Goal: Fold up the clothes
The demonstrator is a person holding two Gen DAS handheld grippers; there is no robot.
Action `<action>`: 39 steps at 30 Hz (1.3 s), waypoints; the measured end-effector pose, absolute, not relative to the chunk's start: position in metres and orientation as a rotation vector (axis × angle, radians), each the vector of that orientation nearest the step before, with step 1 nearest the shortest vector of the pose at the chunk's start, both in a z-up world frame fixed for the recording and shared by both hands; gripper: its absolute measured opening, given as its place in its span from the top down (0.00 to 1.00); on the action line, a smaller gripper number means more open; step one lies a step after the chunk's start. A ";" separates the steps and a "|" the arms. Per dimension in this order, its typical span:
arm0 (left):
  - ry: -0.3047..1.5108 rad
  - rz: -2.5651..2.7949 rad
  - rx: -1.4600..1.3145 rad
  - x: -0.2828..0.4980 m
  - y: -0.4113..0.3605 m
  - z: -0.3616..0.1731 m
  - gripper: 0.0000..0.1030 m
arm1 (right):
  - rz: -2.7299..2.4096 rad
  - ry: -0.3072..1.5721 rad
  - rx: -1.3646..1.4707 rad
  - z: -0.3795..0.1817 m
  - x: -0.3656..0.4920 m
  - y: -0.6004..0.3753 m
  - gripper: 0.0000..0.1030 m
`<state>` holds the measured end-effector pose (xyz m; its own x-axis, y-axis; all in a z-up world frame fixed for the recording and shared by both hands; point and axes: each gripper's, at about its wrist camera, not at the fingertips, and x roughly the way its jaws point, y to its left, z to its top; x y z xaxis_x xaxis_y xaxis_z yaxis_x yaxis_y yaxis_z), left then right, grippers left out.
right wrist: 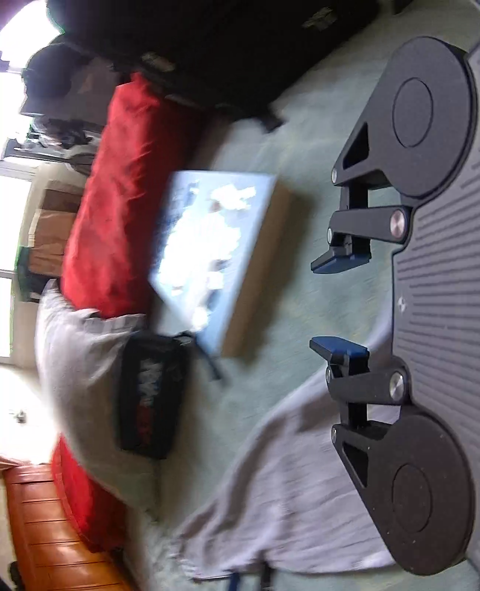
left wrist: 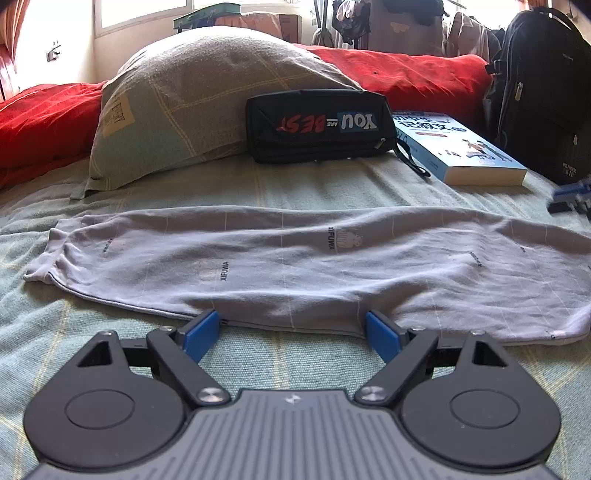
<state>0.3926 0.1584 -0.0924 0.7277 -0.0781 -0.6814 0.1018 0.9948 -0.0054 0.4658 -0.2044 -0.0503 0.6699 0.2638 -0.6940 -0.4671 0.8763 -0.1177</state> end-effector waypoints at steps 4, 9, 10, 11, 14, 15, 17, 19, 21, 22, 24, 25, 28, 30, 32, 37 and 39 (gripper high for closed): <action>0.749 -0.098 0.035 0.393 0.158 -0.093 0.15 | 0.414 0.750 -0.372 -0.067 0.450 -0.216 0.58; 0.749 -0.097 0.038 0.392 0.158 -0.093 0.15 | 0.452 0.696 -0.478 -0.074 0.434 -0.213 0.55; 0.749 -0.097 0.039 0.392 0.158 -0.094 0.15 | 0.461 0.697 -0.496 -0.075 0.437 -0.212 0.52; 0.749 -0.097 0.039 0.392 0.158 -0.094 0.15 | 0.470 0.704 -0.504 -0.075 0.439 -0.213 0.52; 0.749 -0.097 0.038 0.392 0.158 -0.094 0.15 | 0.517 0.747 -0.479 -0.074 0.450 -0.219 0.55; 0.749 -0.096 0.038 0.392 0.158 -0.094 0.15 | 0.533 0.769 -0.439 -0.073 0.452 -0.221 0.78; 0.748 -0.096 0.038 0.393 0.157 -0.094 0.15 | 0.555 0.778 -0.414 -0.071 0.449 -0.219 0.97; 0.748 -0.096 0.038 0.393 0.157 -0.094 0.15 | 0.506 0.752 -0.417 -0.069 0.451 -0.217 0.97; 0.748 -0.096 0.039 0.393 0.157 -0.094 0.15 | 0.409 0.724 -0.353 -0.066 0.463 -0.223 0.97; 0.747 -0.096 0.039 0.393 0.157 -0.093 0.15 | 0.359 0.728 -0.300 -0.064 0.472 -0.228 0.99; 0.747 -0.097 0.036 0.393 0.158 -0.093 0.15 | 0.281 0.740 -0.270 -0.064 0.481 -0.232 0.96; 0.747 -0.097 0.034 0.393 0.158 -0.093 0.15 | 0.274 0.741 -0.241 -0.061 0.480 -0.235 0.93; 0.744 -0.098 0.031 0.392 0.158 -0.092 0.15 | 0.273 0.724 -0.147 -0.044 0.464 -0.244 0.73; 0.743 -0.098 0.032 0.392 0.157 -0.092 0.15 | 0.266 0.750 -0.132 -0.037 0.452 -0.245 0.63; 0.742 -0.096 0.034 0.392 0.157 -0.092 0.15 | 0.234 0.800 -0.120 -0.038 0.441 -0.247 0.57; 0.744 -0.097 0.031 0.392 0.157 -0.092 0.15 | 0.118 0.903 0.035 -0.066 0.449 -0.278 0.52; 0.744 -0.093 0.027 0.392 0.158 -0.092 0.15 | 0.076 0.873 0.064 -0.072 0.460 -0.286 0.51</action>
<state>0.3922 0.1578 -0.0922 0.7319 -0.0751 -0.6773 0.0945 0.9955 -0.0082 0.4604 -0.2860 -0.0720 0.6400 0.0929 -0.7628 -0.0401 0.9954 0.0876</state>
